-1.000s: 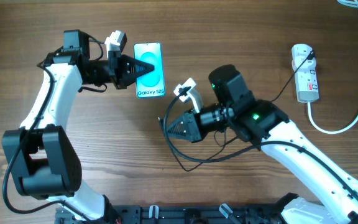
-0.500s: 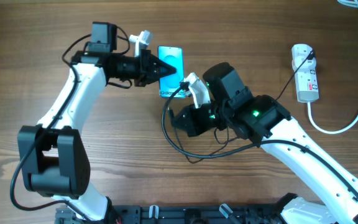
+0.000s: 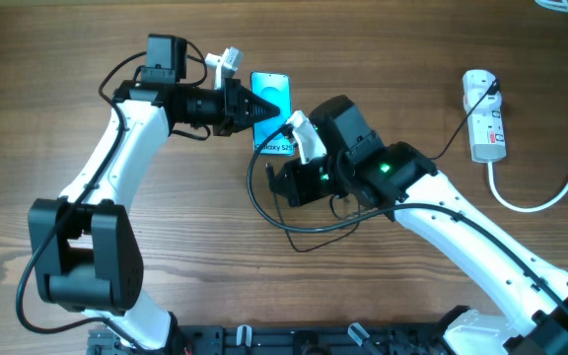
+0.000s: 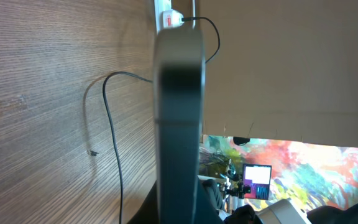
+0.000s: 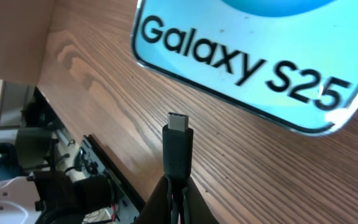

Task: Plug charger to phone and switch on socket
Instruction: 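Insert the cable plug upward into the phone's bottom port with the right gripper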

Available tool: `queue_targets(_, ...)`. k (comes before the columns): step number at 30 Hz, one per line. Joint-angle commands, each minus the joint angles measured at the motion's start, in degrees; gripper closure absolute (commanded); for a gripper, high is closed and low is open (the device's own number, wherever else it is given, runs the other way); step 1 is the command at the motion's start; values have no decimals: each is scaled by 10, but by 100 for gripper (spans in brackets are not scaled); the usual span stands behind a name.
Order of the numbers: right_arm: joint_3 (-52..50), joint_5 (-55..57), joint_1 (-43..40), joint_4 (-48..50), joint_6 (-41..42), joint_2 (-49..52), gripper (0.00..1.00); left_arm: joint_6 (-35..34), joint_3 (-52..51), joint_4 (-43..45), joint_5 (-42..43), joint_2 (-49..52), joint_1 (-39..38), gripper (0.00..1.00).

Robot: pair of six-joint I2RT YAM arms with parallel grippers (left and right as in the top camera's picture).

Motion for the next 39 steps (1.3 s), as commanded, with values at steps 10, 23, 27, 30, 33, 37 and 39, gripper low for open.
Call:
queue_targets(10,12,23,-1,27,26,5,96,13,2,-21,51,-3,24,96)
queue_targets(23,12,1,-1,25,24,5,96,18,2,-15,42,-3,16,96)
queue_targets(27,12,-9,-1,20,23,5,96,18,2,-8,40,-3,16,96)
queue_targets(30,12,10,-2,30,22,5,96,18,2,-9,38,-3,16,96)
queue_targets(33,12,13,-2,33,23,5,96,18,2,-9,38,-3,16,96)
queue_targets(37,12,24,-2,35,24,5,96,18,2,-9,38,-3,16,96)
queue_targets(39,12,31,-2,35,26,5,96,18,2,-9,38,-3,16,96)
